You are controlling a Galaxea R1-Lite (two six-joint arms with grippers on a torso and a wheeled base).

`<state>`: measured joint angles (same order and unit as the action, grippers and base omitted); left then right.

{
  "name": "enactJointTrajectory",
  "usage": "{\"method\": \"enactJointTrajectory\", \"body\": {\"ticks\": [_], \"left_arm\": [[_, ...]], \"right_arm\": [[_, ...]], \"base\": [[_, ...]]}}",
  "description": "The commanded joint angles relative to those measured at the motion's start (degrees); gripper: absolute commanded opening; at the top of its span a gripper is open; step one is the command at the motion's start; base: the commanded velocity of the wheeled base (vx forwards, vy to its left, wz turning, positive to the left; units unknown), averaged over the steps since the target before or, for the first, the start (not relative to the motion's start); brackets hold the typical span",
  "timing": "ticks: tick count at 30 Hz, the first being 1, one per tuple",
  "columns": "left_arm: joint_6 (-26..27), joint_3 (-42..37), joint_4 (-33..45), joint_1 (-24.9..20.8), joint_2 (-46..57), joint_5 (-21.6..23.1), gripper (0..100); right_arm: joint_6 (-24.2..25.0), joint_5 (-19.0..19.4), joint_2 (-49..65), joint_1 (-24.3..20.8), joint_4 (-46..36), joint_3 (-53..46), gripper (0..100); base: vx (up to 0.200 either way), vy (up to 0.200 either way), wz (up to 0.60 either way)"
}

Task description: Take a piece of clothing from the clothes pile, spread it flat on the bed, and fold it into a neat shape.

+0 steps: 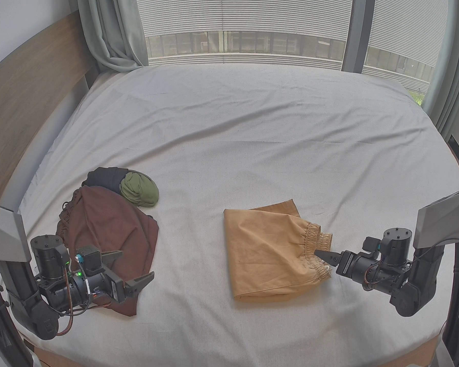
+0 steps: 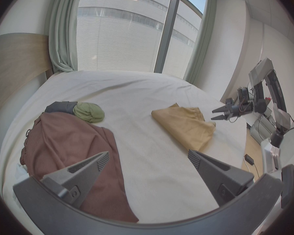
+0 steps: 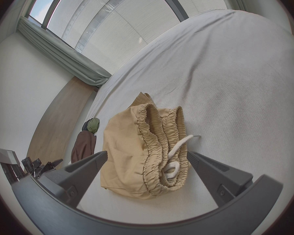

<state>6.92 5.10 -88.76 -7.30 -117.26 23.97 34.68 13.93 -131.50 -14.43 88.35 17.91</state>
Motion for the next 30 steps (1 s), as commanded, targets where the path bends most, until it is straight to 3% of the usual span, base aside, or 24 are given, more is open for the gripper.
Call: {"method": "enactJointTrajectory", "body": {"ticks": [1, 16, 30], "left_arm": [[0.7, -2.5, -0.1, 1.0, -1.5, 0.5, 100], [0.7, -5.0, -0.1, 0.1, -1.1, 0.6, 100], [0.7, -5.0, 0.0, 0.2, -1.2, 0.6, 100]], "right_arm": [[0.2, 0.2, -1.5, 0.2, 0.0, 0.3, 100], [2.1, 0.1, -9.4, -0.2, 0.1, 3.2, 100], [5.1, -0.9, -16.4, -5.3, 0.2, 12.8, 100]], "base": [[0.000, 0.000, 0.00], [0.000, 0.000, 0.00], [0.000, 0.000, 0.00]]}}
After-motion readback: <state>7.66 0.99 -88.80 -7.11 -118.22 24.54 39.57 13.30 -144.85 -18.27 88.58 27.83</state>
